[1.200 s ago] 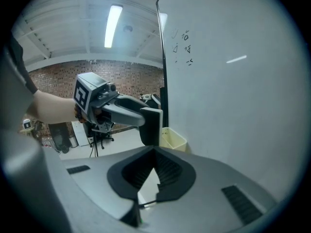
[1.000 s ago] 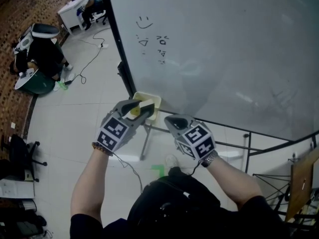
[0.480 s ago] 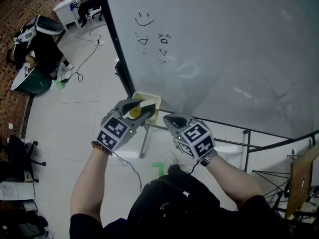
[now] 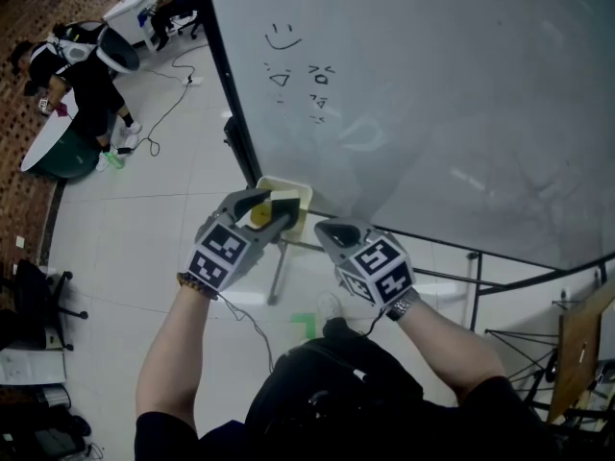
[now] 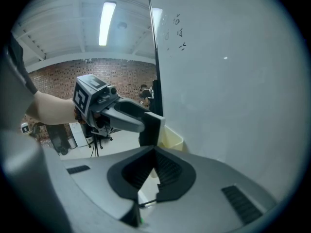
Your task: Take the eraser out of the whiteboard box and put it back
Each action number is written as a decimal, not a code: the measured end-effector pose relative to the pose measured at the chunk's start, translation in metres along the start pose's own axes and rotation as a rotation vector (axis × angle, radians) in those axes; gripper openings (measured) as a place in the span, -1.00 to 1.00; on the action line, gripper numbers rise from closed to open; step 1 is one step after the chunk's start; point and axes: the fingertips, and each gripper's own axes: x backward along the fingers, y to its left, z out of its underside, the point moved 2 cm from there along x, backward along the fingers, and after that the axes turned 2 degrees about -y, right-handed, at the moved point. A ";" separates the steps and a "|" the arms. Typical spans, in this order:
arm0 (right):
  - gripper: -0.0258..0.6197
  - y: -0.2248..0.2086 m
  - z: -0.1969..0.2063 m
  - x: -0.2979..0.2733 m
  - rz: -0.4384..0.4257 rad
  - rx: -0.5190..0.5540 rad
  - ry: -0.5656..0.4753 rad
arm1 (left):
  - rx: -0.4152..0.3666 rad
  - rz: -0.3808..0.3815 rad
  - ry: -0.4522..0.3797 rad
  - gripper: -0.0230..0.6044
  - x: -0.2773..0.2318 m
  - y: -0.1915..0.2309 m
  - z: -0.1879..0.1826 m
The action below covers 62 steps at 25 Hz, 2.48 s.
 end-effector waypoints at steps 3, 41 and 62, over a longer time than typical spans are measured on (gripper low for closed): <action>-0.84 0.001 0.000 0.000 0.000 0.002 -0.001 | 0.000 -0.003 0.008 -0.31 0.001 0.000 0.002; -0.84 0.061 -0.008 0.036 -0.002 0.066 -0.027 | 0.163 -0.126 0.017 -0.39 0.056 -0.042 0.017; -0.84 0.080 -0.020 0.064 0.016 0.109 -0.076 | 0.352 -0.291 -0.127 -0.83 0.100 -0.089 -0.002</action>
